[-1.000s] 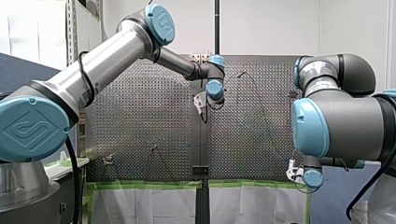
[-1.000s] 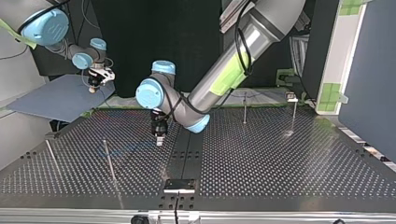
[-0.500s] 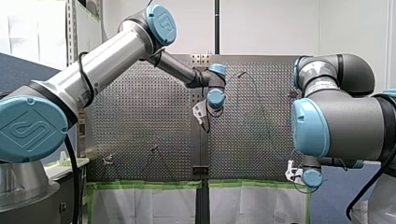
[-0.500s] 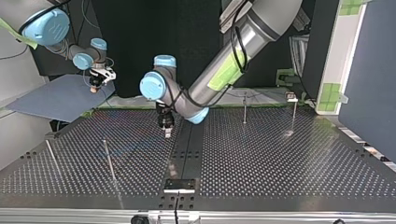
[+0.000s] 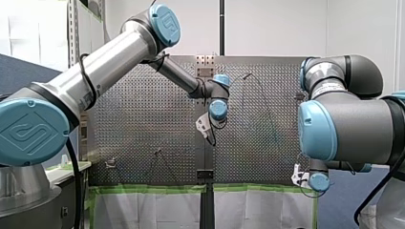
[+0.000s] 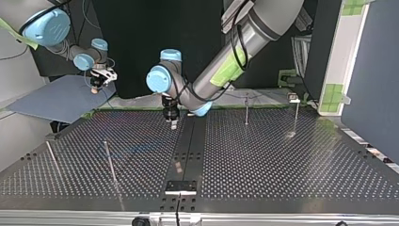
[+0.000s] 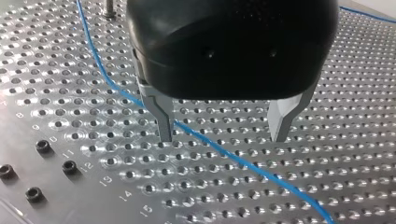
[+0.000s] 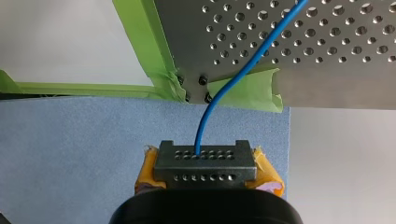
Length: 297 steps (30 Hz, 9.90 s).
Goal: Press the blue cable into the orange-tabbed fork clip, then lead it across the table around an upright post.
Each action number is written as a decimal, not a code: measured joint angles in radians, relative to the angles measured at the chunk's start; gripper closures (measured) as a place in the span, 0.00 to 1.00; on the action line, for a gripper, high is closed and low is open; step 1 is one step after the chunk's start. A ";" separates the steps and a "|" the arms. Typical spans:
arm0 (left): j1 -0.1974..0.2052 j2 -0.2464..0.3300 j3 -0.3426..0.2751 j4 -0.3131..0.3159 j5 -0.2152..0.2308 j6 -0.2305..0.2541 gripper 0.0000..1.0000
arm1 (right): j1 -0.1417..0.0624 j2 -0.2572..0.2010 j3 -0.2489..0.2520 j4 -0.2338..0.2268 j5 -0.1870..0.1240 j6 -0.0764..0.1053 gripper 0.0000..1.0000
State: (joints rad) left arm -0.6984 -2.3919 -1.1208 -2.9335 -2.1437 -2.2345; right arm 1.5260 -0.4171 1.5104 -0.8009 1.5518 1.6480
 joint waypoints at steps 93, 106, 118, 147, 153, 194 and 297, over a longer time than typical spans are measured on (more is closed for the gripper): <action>-0.098 0.148 0.372 -0.387 0.364 0.627 0.00 | -0.002 0.000 -0.005 0.001 -0.024 0.007 1.00; -0.105 0.137 0.383 -0.395 0.359 0.631 0.00 | -0.003 0.000 -0.005 0.000 -0.024 0.007 1.00; -0.106 0.136 0.384 -0.398 0.344 0.628 0.00 | -0.003 0.000 -0.005 0.001 -0.034 0.007 1.00; -0.108 0.137 0.384 -0.490 0.154 0.597 0.00 | -0.003 0.000 -0.005 0.001 -0.039 0.007 1.00; -0.112 0.138 0.389 -0.504 0.106 0.596 0.00 | -0.003 0.000 -0.005 0.001 -0.039 0.007 1.00; -0.120 0.138 0.405 -0.507 0.050 0.614 0.04 | -0.004 0.000 -0.005 0.003 -0.043 0.007 1.00; -0.213 0.173 0.351 -0.556 -0.249 0.430 0.02 | 0.002 0.000 -0.005 0.005 -0.056 0.012 1.00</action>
State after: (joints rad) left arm -0.9114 -2.2187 -0.7696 -3.4894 -2.3922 -1.8048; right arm 1.5278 -0.4167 1.5058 -0.7963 1.4956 1.6601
